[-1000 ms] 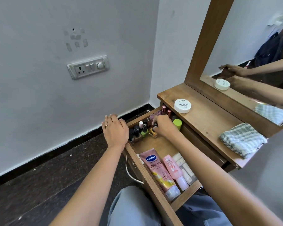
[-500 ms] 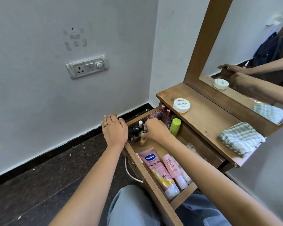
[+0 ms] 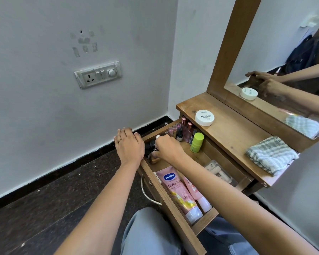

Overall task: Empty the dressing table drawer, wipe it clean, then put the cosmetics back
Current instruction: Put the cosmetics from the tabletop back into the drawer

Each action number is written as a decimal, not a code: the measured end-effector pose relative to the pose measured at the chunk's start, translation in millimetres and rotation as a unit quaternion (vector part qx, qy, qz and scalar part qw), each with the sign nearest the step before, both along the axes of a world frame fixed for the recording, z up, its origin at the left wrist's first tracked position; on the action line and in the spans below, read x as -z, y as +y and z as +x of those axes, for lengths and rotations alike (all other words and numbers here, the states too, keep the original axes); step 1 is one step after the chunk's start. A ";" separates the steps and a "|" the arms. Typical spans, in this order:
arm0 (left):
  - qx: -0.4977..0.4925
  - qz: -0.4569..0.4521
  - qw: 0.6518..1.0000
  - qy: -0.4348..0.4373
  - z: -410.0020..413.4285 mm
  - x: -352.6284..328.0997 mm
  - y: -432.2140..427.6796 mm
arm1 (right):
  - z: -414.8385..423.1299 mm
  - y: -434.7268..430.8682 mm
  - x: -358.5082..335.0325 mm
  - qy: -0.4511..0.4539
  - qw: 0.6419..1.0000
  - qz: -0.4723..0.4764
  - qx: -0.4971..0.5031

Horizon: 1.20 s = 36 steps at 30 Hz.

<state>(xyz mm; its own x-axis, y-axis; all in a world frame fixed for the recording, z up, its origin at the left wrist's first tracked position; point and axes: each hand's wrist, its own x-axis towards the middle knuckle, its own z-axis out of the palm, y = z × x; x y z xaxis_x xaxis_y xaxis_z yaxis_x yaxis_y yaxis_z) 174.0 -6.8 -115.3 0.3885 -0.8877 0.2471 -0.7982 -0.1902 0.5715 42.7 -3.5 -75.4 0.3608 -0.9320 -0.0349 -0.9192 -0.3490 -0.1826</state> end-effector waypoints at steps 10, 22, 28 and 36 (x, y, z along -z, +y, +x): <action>0.000 0.000 1.000 -0.005 0.1 0.1 0.1 | -0.9 4.0 0.0 0.006 1.000 -0.005 -0.010; 0.000 0.002 1.000 -0.011 -0.1 0.4 0.0 | -15.4 -12.1 6.0 -0.040 0.993 0.071 -0.088; -0.003 0.003 1.000 -0.009 0.0 1.2 -0.1 | -12.6 -12.0 7.2 -0.045 0.992 0.058 -0.097; 0.001 0.002 1.000 -0.003 0.1 0.6 0.0 | -34.7 -17.6 -20.9 -0.084 0.994 0.052 -0.037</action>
<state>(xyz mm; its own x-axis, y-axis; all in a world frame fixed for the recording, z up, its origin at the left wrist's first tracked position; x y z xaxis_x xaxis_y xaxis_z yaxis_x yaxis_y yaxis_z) 174.2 -6.8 -115.9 0.3849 -0.8898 0.2451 -0.8016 -0.1907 0.5667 8.0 -21.1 -54.5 0.4362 -0.8976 -0.0629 -0.8457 -0.3851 -0.3694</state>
